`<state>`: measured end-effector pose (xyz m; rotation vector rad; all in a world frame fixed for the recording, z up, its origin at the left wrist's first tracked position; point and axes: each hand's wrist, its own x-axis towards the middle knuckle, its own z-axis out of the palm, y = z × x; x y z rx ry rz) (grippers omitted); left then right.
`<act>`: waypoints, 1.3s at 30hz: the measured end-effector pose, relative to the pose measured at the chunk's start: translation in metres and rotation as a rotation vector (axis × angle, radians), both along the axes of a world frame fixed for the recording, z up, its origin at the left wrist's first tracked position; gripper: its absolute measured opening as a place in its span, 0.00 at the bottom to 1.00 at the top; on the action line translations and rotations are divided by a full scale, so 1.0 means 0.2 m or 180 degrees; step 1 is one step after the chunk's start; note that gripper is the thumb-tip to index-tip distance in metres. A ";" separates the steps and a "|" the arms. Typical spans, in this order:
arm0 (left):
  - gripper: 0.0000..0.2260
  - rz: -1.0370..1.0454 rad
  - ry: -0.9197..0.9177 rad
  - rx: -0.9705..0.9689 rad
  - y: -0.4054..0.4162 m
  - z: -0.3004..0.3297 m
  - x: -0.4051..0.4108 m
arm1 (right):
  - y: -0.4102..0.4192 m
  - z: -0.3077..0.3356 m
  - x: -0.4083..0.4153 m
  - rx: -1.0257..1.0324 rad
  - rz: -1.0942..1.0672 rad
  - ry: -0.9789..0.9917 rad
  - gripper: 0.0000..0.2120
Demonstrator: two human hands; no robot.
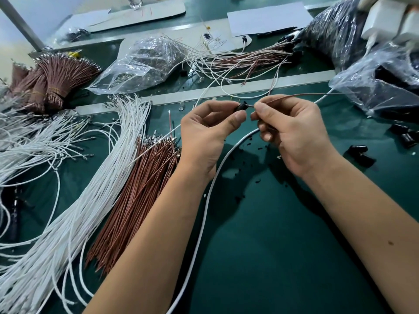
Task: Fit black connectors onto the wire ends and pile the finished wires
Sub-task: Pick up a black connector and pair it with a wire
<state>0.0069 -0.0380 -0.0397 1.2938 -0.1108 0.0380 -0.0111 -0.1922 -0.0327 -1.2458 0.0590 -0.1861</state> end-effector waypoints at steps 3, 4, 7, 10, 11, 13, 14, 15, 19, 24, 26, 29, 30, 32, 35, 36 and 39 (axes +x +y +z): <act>0.09 -0.0039 -0.0187 0.0217 0.00 0.00 0.01 | -0.02 0.01 0.00 0.0001 -0.0039 -0.0034 0.06; 0.09 -0.0054 -0.0262 0.0298 0.00 0.00 0.01 | -0.02 0.01 0.01 0.0004 -0.0021 -0.0002 0.06; 0.09 -0.0015 -0.0385 0.0481 0.00 -0.01 0.01 | -0.03 0.00 0.01 -0.0581 -0.0107 0.0037 0.08; 0.08 0.0057 -0.0371 0.0477 0.00 -0.01 0.01 | -0.02 -0.01 0.01 -0.0467 -0.0023 0.0041 0.08; 0.08 0.0066 -0.0335 0.0426 0.00 -0.01 0.01 | -0.02 0.00 0.01 -0.0198 0.0076 0.0072 0.07; 0.08 0.0041 -0.0233 0.0289 0.00 0.00 0.01 | -0.02 -0.01 0.01 -0.0053 0.0112 0.0037 0.06; 0.07 0.0009 -0.0170 0.0235 0.00 0.00 0.01 | -0.01 -0.02 0.01 -0.0310 0.0013 -0.0032 0.06; 0.07 -0.0033 -0.0115 0.0212 0.00 0.00 0.01 | -0.01 -0.03 0.01 -0.0638 -0.0107 -0.0131 0.06; 0.07 -0.0101 -0.0134 0.0411 0.01 0.00 0.00 | 0.00 -0.04 0.01 -0.0615 -0.0120 -0.0349 0.06; 0.08 -0.0096 -0.0203 0.0785 0.00 0.00 -0.01 | -0.01 -0.04 0.01 -0.0481 0.0039 -0.0201 0.06; 0.07 -0.0113 -0.0221 0.0962 0.00 0.01 -0.02 | -0.02 -0.03 0.02 -0.0544 0.0011 -0.0156 0.05; 0.06 -0.0177 -0.0172 0.1035 0.00 0.01 -0.02 | -0.04 -0.02 0.02 -0.0295 -0.0039 -0.0217 0.07; 0.06 -0.0206 -0.0160 0.1068 0.00 0.01 -0.02 | -0.04 -0.02 0.02 -0.0318 -0.0054 -0.0286 0.08; 0.07 -0.0274 -0.0157 0.1195 -0.01 0.01 -0.02 | -0.05 -0.02 0.02 -0.0614 -0.0039 -0.0391 0.07; 0.08 -0.0331 -0.0193 0.1409 -0.01 0.00 -0.03 | -0.06 -0.02 0.02 -0.0988 0.0097 -0.0351 0.07; 0.08 -0.0356 -0.0225 0.1454 -0.01 0.00 -0.03 | -0.06 -0.02 0.02 -0.1096 0.0147 -0.0332 0.08; 0.13 -0.0408 -0.0212 0.1368 -0.02 0.02 -0.04 | -0.10 -0.02 0.03 -0.1284 0.0192 -0.0280 0.11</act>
